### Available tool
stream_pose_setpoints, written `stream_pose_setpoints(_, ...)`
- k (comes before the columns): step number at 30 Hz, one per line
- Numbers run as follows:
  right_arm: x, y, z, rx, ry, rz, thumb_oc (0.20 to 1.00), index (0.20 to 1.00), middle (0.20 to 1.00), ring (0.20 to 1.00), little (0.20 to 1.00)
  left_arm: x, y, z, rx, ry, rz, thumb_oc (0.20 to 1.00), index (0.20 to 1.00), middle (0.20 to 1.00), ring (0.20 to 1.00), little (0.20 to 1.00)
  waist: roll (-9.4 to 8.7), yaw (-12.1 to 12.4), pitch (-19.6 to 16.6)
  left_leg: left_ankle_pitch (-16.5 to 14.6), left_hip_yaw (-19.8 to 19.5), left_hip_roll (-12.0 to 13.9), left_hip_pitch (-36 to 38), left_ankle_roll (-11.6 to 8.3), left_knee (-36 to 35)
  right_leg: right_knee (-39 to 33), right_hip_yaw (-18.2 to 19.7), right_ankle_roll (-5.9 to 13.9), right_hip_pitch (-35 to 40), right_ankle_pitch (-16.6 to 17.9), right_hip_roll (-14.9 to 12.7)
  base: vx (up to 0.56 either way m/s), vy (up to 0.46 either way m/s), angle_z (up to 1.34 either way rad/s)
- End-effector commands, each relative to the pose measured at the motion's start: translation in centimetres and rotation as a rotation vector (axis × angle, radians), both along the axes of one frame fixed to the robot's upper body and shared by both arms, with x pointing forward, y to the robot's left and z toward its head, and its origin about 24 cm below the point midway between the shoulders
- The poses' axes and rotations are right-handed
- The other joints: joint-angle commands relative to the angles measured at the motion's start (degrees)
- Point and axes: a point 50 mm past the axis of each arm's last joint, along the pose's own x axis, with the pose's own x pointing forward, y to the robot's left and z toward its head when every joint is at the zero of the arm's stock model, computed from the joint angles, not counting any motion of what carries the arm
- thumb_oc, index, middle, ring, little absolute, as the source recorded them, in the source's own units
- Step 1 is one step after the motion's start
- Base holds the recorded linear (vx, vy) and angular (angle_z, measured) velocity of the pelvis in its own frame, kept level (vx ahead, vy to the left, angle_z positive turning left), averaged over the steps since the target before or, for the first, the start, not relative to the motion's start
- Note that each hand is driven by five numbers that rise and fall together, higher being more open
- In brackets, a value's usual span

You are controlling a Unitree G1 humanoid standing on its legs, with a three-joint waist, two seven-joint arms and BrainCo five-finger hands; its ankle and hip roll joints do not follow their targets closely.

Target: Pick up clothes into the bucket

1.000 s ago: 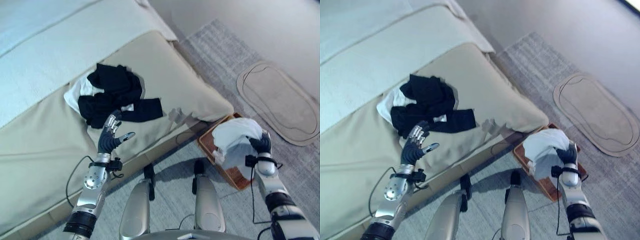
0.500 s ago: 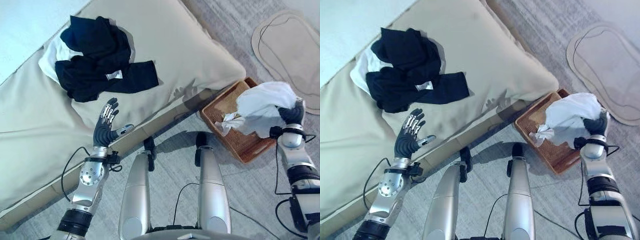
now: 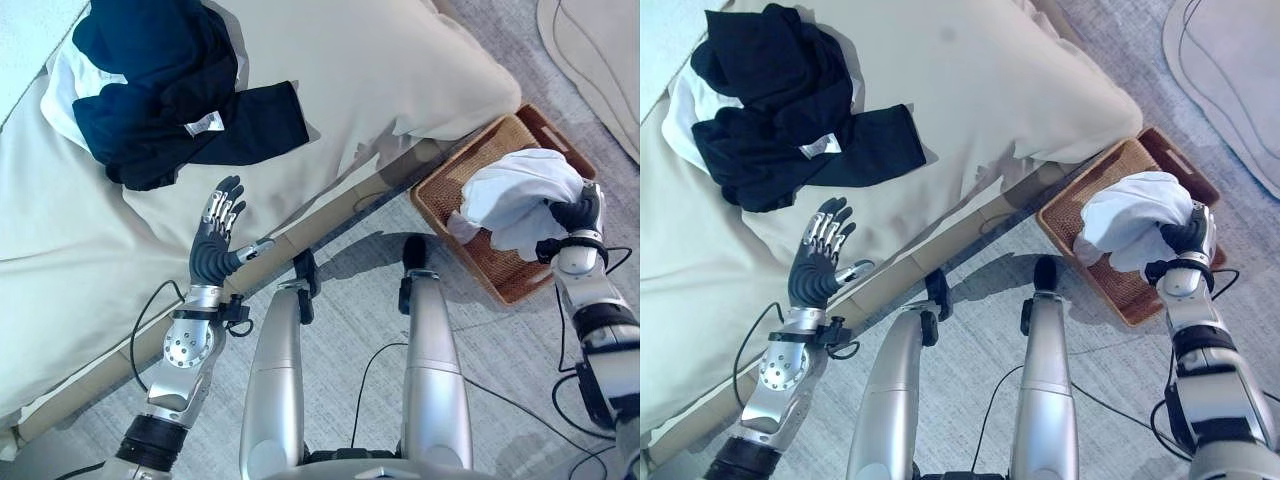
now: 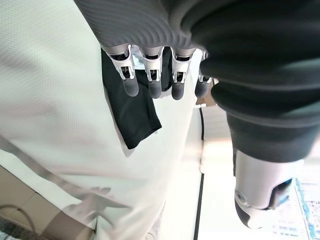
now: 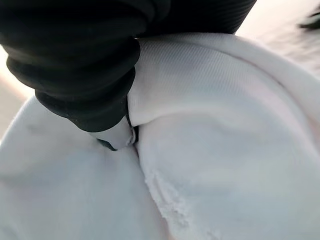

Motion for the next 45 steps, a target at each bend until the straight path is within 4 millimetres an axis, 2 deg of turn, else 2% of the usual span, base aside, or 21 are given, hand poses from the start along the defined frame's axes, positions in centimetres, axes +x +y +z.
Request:
stream_pose_setpoints(1,-1.0,-1.5,-0.1,-0.011,0.019,-0.052,0.2,0.2,0.2,0.2,0.2,-1.3,-0.2,0.6,-0.058,-0.062,-0.002,1.0,1.0,1.0,1.0,1.0,1.8,-0.4,-6.3,-6.8,2.1,-2.8,-2.1,4.13,5.0,-2.9,0.0,-0.04,0.3,2.5,1.2,0.0,0.0,0.0)
stream_pose_setpoints(7,-0.9,-2.5,1.8,-0.064,0.022,-0.089,0.2,0.2,0.2,0.2,0.2,-1.3,-0.5,0.5,-0.054,-0.053,-0.01,1.0,1.0,1.0,1.0,1.0,2.01,-0.6,-6.0,-6.9,2.6,-2.8,-3.3,4.23,5.6,-1.8,0.3,-0.01,-1.4,2.6,1.1,0.0,0.004,-0.01)
stream_pose_setpoints(12,-1.0,-2.8,1.9,-0.083,0.049,-0.105,0.2,0.2,0.2,0.2,0.2,-1.3,-0.4,0.5,-0.048,-0.05,-0.002,1.0,1.0,1.0,1.0,1.0,1.77,-0.8,-5.8,-6.7,2.8,-2.8,-3.3,4.24,5.4,-1.9,0.4,-0.09,-1.6,2.7,1.2,0.0,0.0,0.0)
stream_pose_setpoints(13,-1.1,-3.0,1.6,-0.091,0.079,-0.118,0.479,0.479,0.479,0.479,0.479,-1.2,-0.3,0.4,-0.048,-0.046,0.004,1.0,1.0,1.0,1.0,1.0,1.66,-0.8,-5.9,-6.7,2.9,-2.8,-3.3,4.27,5.3,-1.8,0.3,-0.16,-1.7,2.7,1.2,0.0,0.0,0.0)
stream_pose_setpoints(14,-1.1,-3.0,1.6,-0.091,0.079,-0.118,1.0,1.0,1.0,1.0,1.0,-1.2,-0.3,0.4,-0.048,-0.046,0.005,1.0,1.0,1.0,1.0,1.0,1.65,-0.9,-5.9,-6.7,2.9,-2.8,-3.3,4.27,5.3,-1.8,0.3,-0.16,-1.7,2.7,1.2,0.0,0.0,0.0)
stream_pose_setpoints(21,-1.0,-2.4,-0.2,-0.142,0.212,-0.111,1.0,1.0,1.0,1.0,1.0,-1.0,0.1,0.7,-0.059,-0.054,0.038,1.0,1.0,1.0,1.0,1.0,0.92,-1.0,-6.5,-6.1,2.8,-2.6,-2.0,4.19,3.5,-3.5,-0.4,-0.15,-0.4,3.3,1.1,-0.02,0.0,0.0)
stream_pose_setpoints(22,-1.2,-2.2,-1.3,-0.13,0.259,-0.102,1.0,1.0,1.0,1.0,1.0,-0.9,0.3,0.8,-0.062,-0.061,0.046,1.0,1.0,1.0,1.0,1.0,0.51,-1.2,-6.5,-3.5,3.3,-2.6,-1.4,4.59,1.2,-6.1,-0.8,-0.12,0.4,6.0,0.7,0.0,0.0,0.0)
stream_pose_setpoints(23,-1.2,-2.2,-1.4,-0.129,0.261,-0.102,1.0,1.0,1.0,1.0,1.0,-0.9,0.3,0.8,-0.062,-0.059,0.045,1.0,1.0,1.0,1.0,1.0,0.57,-1.1,-6.7,-5.3,2.9,-2.6,-0.6,4.17,1.5,-5.3,-0.8,0.07,1.0,4.1,0.8,-0.11,0.004,-0.02)
stream_pose_setpoints(24,-1.2,-1.9,-1.9,-0.113,0.268,-0.098,1.0,1.0,1.0,1.0,1.0,-0.8,0.4,0.8,-0.064,-0.06,0.052,1.0,1.0,1.0,1.0,1.0,0.38,-1.2,-6.7,-2.7,3.2,-2.7,0.1,4.51,-1.2,-8.0,-0.9,0.23,1.7,6.8,0.4,0.07,0.01,-0.04)
stream_pose_setpoints(25,-1.2,-1.9,-1.9,-0.112,0.27,-0.098,1.0,1.0,1.0,1.0,1.0,-0.8,0.4,0.8,-0.064,-0.058,0.052,1.0,1.0,1.0,1.0,1.0,0.45,-1.1,-6.9,-4.5,2.8,-2.7,0.9,4.11,-1.0,-7.3,-1.0,0.43,2.3,5.0,0.5,-0.11,0.004,-0.04)
stream_pose_setpoints(26,-1.2,-1.5,-2.7,-0.103,0.283,-0.081,1.0,1.0,1.0,1.0,1.0,-0.6,0.7,1.0,-0.063,-0.069,0.065,1.0,1.0,1.0,1.0,1.0,0.1,-1.4,-6.9,-1.4,3.2,-3.0,1.9,4.22,-4.3,-10.8,-1.3,0.61,3.4,8.0,0.0,-0.02,-0.004,-0.04)
stream_pose_setpoints(32,-1.5,-0.3,-4.9,-0.057,0.319,-0.046,1.0,1.0,1.0,1.0,1.0,-0.2,1.1,1.2,-0.067,-0.084,0.087,1.0,1.0,1.0,1.0,1.0,-0.35,-1.4,-7.1,1.7,2.7,-3.4,7.9,3.58,-12.5,-18.3,-3.0,1.57,9.3,10.8,-0.7,-0.03,0.01,0.02)
stream_pose_setpoints(36,-2.2,0.9,-7.3,0.04,0.304,-0.022,1.0,1.0,1.0,1.0,1.0,0.2,1.8,1.1,-0.051,-0.08,0.126,1.0,1.0,1.0,1.0,1.0,-1.18,-1.3,-8.0,5.2,0.6,-3.8,14.4,2.89,-20.6,-25.8,-5.5,2.69,16.4,13.5,-1.6,0.01,-0.039,0.03)
stream_pose_setpoints(38,-2.3,0.9,-7.4,0.041,0.304,-0.023,1.0,1.0,1.0,1.0,1.0,0.2,1.8,1.1,-0.05,-0.08,0.126,1.0,1.0,1.0,1.0,1.0,-1.16,-1.3,-7.8,5.3,0.6,-3.8,14.7,2.89,-20.8,-26.0,-5.6,2.69,16.8,13.5,-1.6,0.02,-0.042,0.12)
stream_pose_setpoints(39,-2.1,3.1,-8.0,0.162,0.154,0.023,1.0,1.0,1.0,1.0,1.0,0.7,2.5,-0.1,0.015,-0.035,0.199,1.0,1.0,1.0,1.0,1.0,-2.03,-1.8,-8.1,7.9,-0.6,-3.9,19.4,2.05,-26.4,-30.4,-7.6,3.35,22.1,15.1,-2.1,0.03,-0.056,0.06)
stream_pose_setpoints(40,-2.1,3.1,-8.0,0.162,0.154,0.023,1.0,1.0,1.0,1.0,1.0,0.7,2.5,-0.1,0.015,-0.035,0.199,1.0,1.0,1.0,1.0,1.0,-2.02,-1.8,-8.0,7.9,-0.6,-3.9,19.5,2.05,-26.4,-30.5,-7.6,3.34,22.2,15.2,-2.1,0.08,-0.107,0.14)
stream_pose_setpoints(41,-2.0,5.6,-8.4,0.21,0.068,0.106,1.0,1.0,1.0,1.0,1.0,1.1,2.9,-1.5,0.063,0.02,0.261,1.0,1.0,1.0,1.0,1.0,-2.82,-2.0,-8.5,9.3,-1.3,-3.8,23.2,1.59,-30.1,-33.4,-8.7,3.46,26.1,15.7,-1.9,0.04,-0.05,0.18)
stream_pose_setpoints(42,-2.0,5.6,-8.4,0.211,0.068,0.105,1.0,1.0,1.0,1.0,1.0,1.1,2.9,-1.5,0.064,0.019,0.261,1.0,1.0,1.0,1.0,1.0,-2.86,-2.0,-8.5,9.7,-1.4,-3.9,23.3,1.62,-30.4,-33.7,-8.7,3.45,26.2,16.1,-1.9,0.1,-0.103,0.24)
stream_pose_setpoints(43,-2.1,8.0,-8.6,0.23,0.004,0.191,1.0,1.0,1.0,1.0,1.0,1.2,3.6,-2.9,0.1,0.076,0.32,1.0,1.0,1.0,1.0,1.0,-3.55,-2.1,-8.7,10.3,-2.0,-3.3,26.6,1.07,-32.6,-35.2,-10.0,3.48,29.8,15.8,-1.9,0.04,-0.051,0.1)
stream_pose_setpoints(44,-2.2,8.0,-8.6,0.231,0.005,0.19,1.0,1.0,1.0,1.0,1.0,1.2,3.6,-2.9,0.101,0.076,0.32,1.0,1.0,1.0,1.0,1.0,-3.59,-2.2,-8.7,10.7,-2.1,-3.3,26.6,1.09,-32.8,-35.5,-10.0,3.47,29.9,16.2,-1.9,0.1,-0.098,0.09)
stream_pose_setpoints(45,-2.6,10.3,-8.5,0.286,-0.062,0.292,1.0,1.0,1.0,1.0,1.0,1.3,4.0,-3.6,0.142,0.106,0.368,1.0,1.0,1.0,1.0,1.0,-4.43,-2.3,-8.8,11.0,-2.8,-2.9,29.4,0.95,-34.0,-36.7,-10.9,3.39,33.3,16.0,-1.9,0.08,-0.069,0.07)
